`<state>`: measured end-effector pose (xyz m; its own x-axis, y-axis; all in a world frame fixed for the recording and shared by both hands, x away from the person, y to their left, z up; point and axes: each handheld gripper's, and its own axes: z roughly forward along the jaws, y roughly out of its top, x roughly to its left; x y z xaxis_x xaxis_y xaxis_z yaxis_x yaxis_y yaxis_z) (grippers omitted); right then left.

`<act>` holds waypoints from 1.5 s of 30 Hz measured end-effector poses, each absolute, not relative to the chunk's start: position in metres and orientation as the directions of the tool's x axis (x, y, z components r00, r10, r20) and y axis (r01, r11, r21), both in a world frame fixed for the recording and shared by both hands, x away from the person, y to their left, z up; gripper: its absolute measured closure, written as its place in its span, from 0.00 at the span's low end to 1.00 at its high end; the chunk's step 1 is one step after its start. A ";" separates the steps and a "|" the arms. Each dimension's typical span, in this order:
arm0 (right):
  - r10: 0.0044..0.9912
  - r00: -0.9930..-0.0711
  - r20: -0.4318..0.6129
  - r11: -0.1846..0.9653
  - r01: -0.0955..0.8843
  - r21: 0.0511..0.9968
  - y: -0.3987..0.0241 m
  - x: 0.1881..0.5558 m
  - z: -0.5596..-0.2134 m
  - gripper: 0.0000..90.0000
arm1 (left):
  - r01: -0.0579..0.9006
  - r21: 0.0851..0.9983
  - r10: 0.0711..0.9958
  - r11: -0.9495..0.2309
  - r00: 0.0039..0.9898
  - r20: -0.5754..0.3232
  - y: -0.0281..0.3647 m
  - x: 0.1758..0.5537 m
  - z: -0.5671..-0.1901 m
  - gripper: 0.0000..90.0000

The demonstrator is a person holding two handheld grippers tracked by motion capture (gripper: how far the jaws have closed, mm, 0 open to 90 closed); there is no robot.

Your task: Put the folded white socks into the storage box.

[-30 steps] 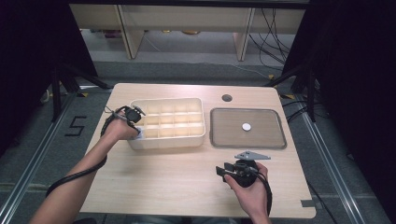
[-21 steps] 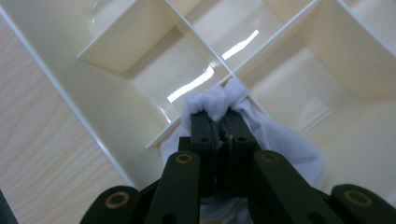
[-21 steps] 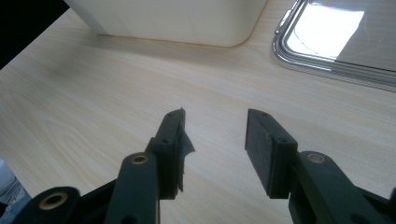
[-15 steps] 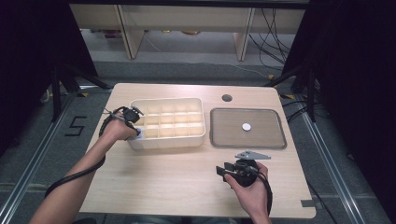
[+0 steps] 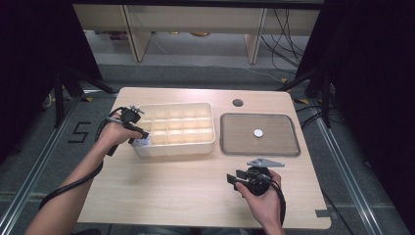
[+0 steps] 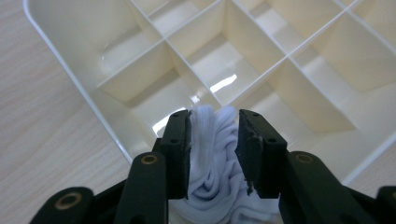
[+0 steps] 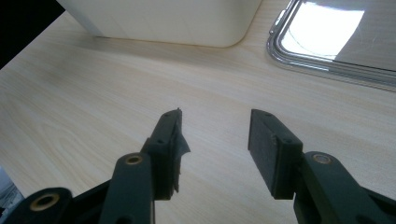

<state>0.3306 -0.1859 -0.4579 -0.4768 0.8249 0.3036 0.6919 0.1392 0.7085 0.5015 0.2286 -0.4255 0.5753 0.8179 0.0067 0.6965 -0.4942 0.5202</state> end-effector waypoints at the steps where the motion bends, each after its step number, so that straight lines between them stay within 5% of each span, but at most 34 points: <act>1: 0.825 -0.477 0.303 0.140 0.692 0.709 -0.186 0.331 -0.458 0.61 | 0.691 0.527 0.817 -0.495 0.576 0.012 0.228 0.501 -0.424 0.69; 19: 0.828 -0.480 0.288 0.144 0.679 0.720 -0.190 0.332 -0.457 0.58 | 0.579 0.712 0.799 -0.396 0.600 -0.043 0.229 0.469 -0.402 0.48; 45: 0.838 -0.465 0.285 0.129 0.677 0.725 -0.194 0.332 -0.456 0.56 | 0.449 0.844 0.800 -0.293 0.598 -0.041 0.227 0.387 -0.424 0.45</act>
<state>0.3317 -0.1939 -0.4561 -0.4649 0.8383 0.2849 0.6768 0.1290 0.7248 0.3868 0.2267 -0.4241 0.5984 0.8002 -0.0410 0.4491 -0.2925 0.8442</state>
